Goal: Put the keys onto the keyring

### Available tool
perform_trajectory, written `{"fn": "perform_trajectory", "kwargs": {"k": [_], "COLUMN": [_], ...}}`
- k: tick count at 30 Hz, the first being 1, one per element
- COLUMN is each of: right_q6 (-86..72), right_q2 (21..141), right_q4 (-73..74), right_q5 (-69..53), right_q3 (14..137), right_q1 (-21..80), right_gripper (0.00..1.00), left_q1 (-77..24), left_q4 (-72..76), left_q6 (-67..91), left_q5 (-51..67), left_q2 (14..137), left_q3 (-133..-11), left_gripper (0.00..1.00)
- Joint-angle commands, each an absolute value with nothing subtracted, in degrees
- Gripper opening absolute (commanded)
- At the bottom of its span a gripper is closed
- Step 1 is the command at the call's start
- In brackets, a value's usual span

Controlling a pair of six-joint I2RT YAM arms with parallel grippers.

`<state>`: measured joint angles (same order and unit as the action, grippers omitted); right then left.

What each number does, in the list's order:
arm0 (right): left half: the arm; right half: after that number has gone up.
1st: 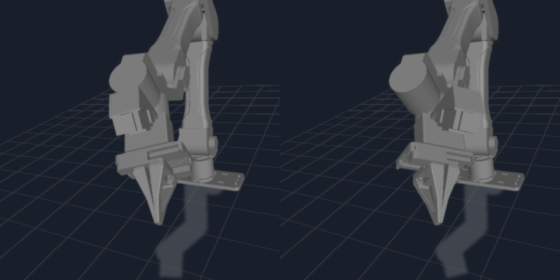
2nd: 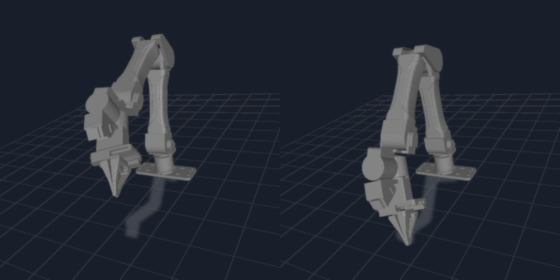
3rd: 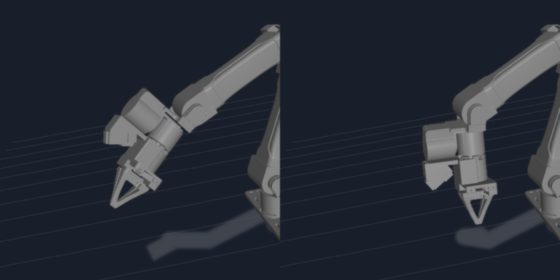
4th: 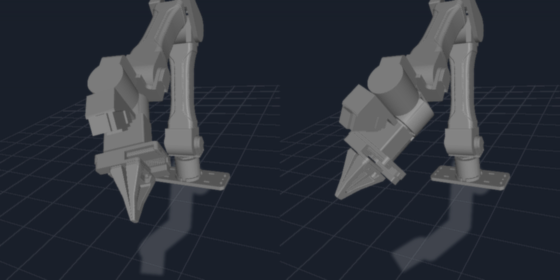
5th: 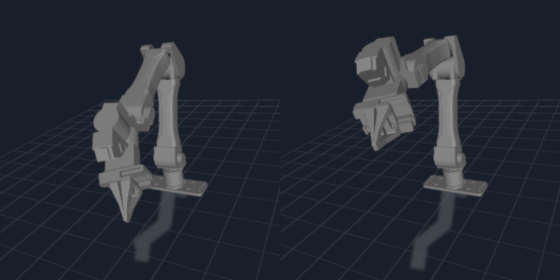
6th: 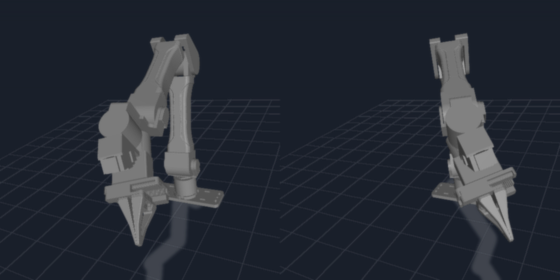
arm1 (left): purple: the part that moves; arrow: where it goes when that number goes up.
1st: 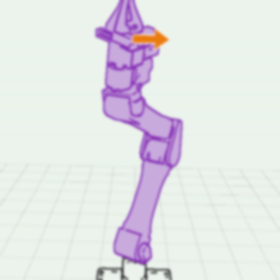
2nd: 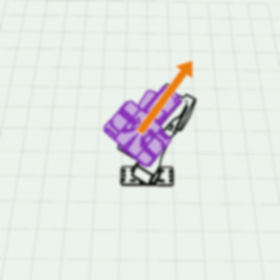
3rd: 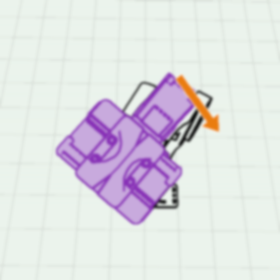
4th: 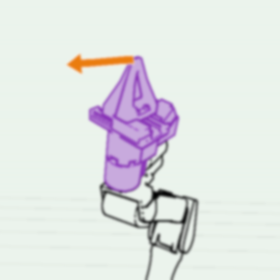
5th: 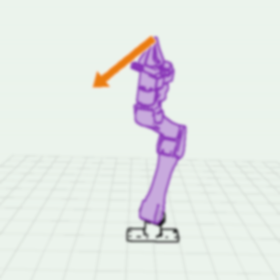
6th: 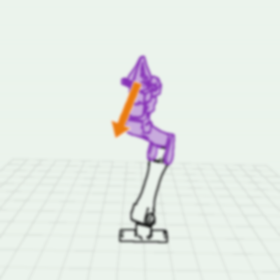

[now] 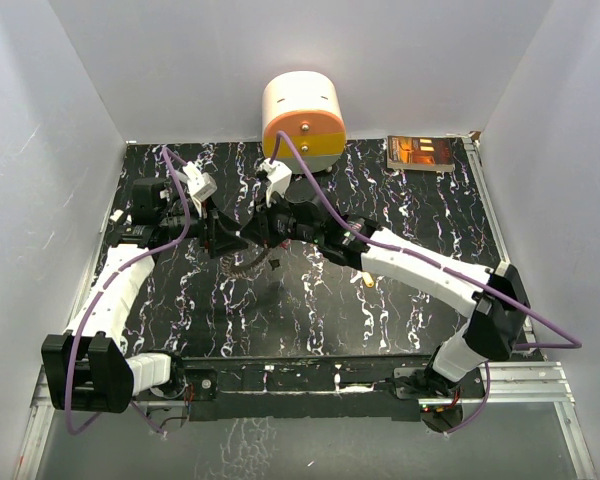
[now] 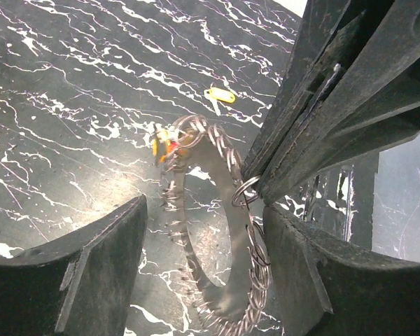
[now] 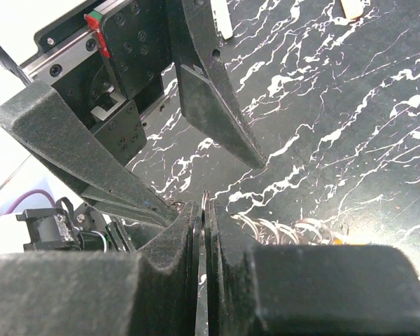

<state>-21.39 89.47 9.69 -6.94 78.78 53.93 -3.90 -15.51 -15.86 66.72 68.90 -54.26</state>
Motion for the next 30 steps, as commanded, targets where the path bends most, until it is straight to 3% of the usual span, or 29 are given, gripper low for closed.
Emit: {"fn": "perform_trajectory", "kwargs": {"k": [1,12,18,26,30], "right_q6": [-22.15,-22.35,-22.41,-22.53,-22.60], "right_q2": [85.58,85.35,84.93,84.27,84.07], "right_q4": [4.59,4.31,4.04,3.70,3.43], "right_q5": [-6.44,-6.48,-6.40,-6.06,-6.06], "right_q3": [82.03,82.01,81.96,81.74,81.74], "right_q1": [54.21,54.35,54.46,54.57,54.66], "right_gripper": [0.08,0.08,0.08,0.08,0.08], "left_q1": [-4.24,-4.48,-4.62,-4.66,-4.66], "left_q4": [-16.77,-16.20,-16.32,-15.91,-15.74], "left_q6": [-17.18,-14.41,-15.29,-15.49,-15.48], "left_q5": [68.50,73.36,74.05,74.95,75.19], "left_q2": [68.87,69.42,69.39,69.43,69.47], "left_q3": [-56.69,-58.10,-57.56,-57.13,-57.22], "left_gripper": [0.64,0.64,0.58,0.41,0.24]}}
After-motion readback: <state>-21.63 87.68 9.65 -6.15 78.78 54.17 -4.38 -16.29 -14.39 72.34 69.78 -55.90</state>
